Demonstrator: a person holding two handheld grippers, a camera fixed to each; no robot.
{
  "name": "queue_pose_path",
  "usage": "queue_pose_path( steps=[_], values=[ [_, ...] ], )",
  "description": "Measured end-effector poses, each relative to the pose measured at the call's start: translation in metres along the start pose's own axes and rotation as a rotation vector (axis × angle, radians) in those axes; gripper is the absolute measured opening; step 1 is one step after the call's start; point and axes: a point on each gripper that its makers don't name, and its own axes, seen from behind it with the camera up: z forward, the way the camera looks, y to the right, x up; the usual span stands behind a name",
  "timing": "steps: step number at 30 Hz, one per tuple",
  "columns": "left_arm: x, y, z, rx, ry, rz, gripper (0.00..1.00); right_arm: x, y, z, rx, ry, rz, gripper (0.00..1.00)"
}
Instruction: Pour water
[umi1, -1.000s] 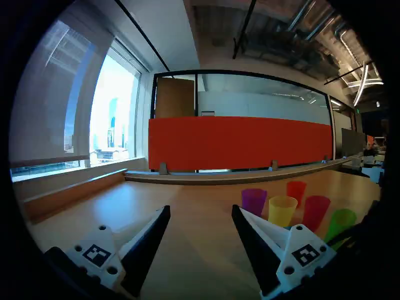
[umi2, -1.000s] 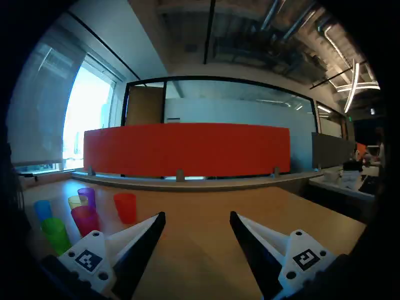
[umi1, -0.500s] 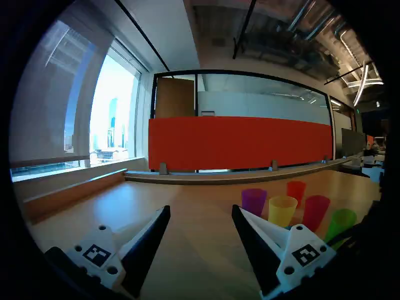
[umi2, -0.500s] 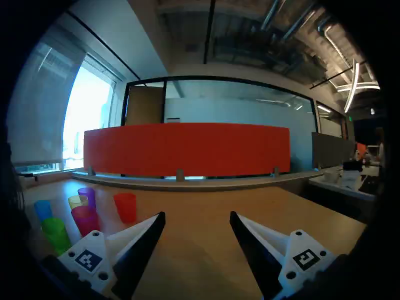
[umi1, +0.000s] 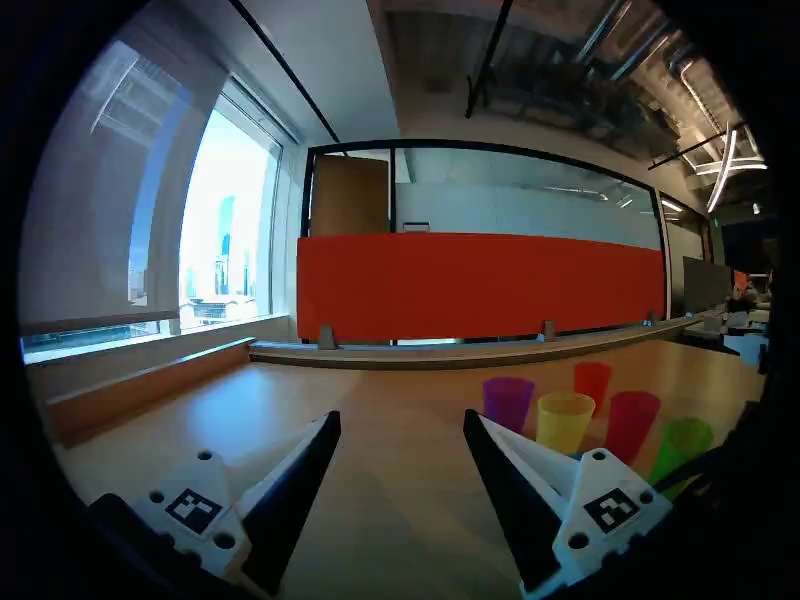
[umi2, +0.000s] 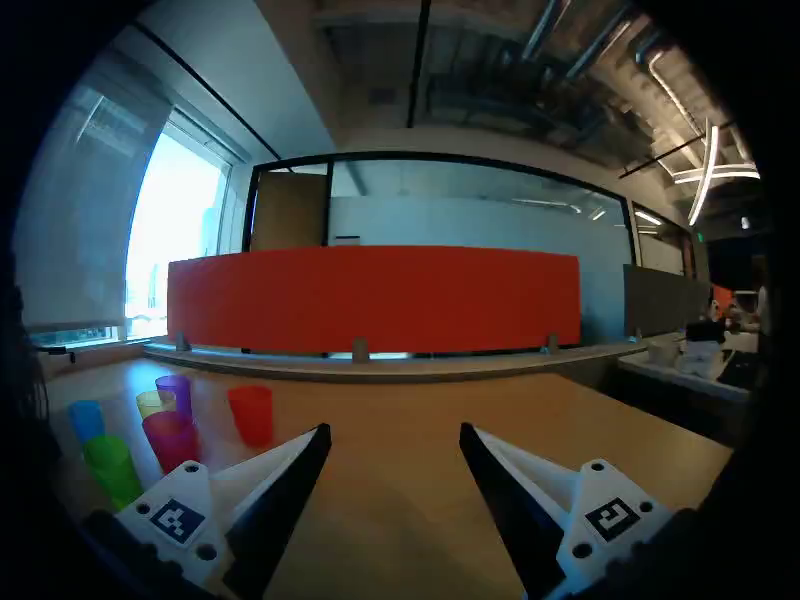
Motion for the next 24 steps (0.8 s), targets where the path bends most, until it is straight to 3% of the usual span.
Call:
queue_pose_path(
  steps=[24],
  values=[
    [0.0019, 0.0003, -0.0012, 0.0, -0.001, 0.0, 0.91, 0.001, -0.0006, -0.0003, 0.0, 0.0, 0.0, 1.0]
  ],
)
